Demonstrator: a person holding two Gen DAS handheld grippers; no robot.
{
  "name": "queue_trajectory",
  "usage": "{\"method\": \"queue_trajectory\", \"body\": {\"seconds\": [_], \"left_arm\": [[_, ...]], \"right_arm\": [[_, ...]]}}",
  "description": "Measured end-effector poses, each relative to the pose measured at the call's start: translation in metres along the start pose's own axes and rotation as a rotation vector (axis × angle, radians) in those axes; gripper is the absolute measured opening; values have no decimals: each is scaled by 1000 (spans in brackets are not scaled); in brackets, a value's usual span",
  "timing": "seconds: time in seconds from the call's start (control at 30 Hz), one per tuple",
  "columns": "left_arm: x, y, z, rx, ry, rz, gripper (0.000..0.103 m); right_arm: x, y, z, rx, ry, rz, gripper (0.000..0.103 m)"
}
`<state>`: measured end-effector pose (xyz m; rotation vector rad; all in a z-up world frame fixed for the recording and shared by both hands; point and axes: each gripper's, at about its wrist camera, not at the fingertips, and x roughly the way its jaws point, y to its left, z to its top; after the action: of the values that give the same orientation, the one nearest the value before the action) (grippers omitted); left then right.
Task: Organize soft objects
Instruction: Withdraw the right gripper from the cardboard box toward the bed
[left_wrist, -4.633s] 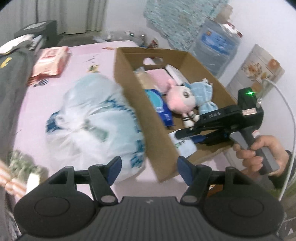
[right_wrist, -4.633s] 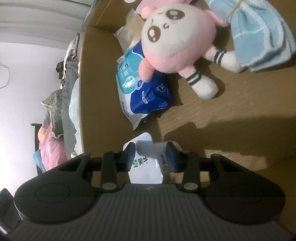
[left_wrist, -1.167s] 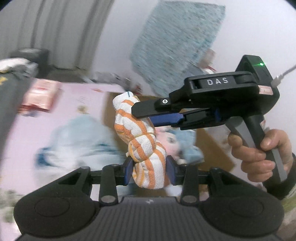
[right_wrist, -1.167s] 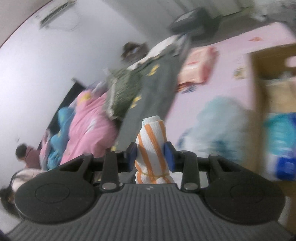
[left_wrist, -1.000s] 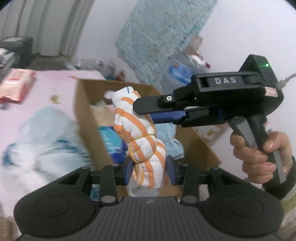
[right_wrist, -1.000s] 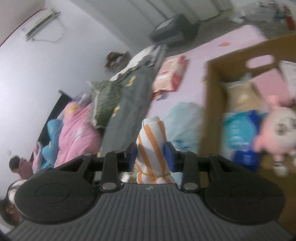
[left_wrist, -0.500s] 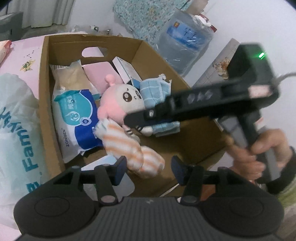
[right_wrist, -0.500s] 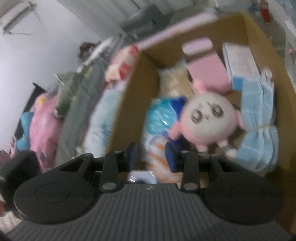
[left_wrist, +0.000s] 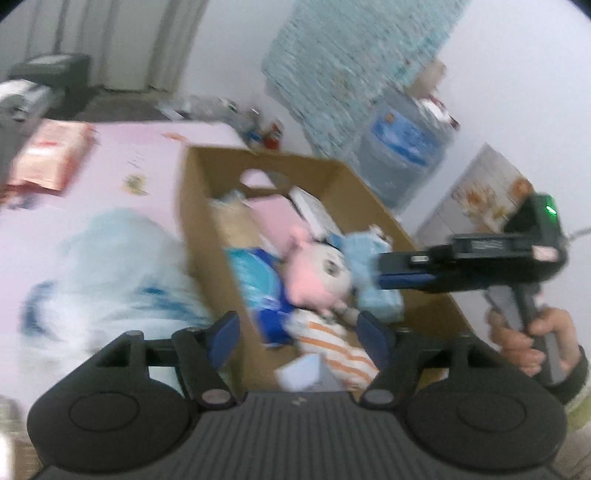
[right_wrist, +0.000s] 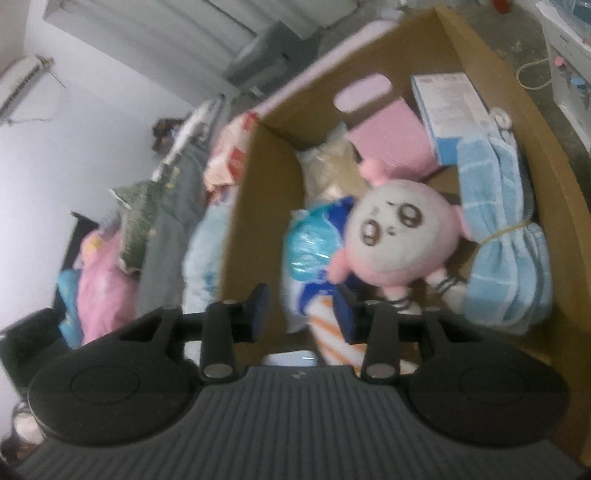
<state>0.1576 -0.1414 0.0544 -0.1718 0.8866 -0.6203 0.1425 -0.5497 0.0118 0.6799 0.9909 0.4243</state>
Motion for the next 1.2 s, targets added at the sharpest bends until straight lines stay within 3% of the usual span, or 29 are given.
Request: {"method": "queue_trajectory", "body": {"seconds": [0.07,0.23,0.4,0.57,0.7,0.87,1.0,1.2], "left_arm": [[-24,21,-1,-35,-49,57,76],[-89,78,-21,-134,-160,236,76],[-127,120,-57,-238,-197,362,76],[-127,136,-96,-259,-165,479,76],[-115,136,-119,-239,-148,499,74],[-97,138,-143,-215,-127,484,57],[-82,142,-156,-187,-112,498,53],[-63,148,-165,-155,-104,511,37]], "right_arm": [[-11,13,-1,-13,-51,9,54],[-8,46,-4,-34,-107,117,61],[32,90,-7,-95,-24,201,65],[83,135,-17,-174,93,252,69],[122,165,-34,-202,184,286,69],[170,190,-63,-174,291,336,69],[208,207,-88,-155,329,378,69],[263,221,-117,-225,306,281,64]]}}
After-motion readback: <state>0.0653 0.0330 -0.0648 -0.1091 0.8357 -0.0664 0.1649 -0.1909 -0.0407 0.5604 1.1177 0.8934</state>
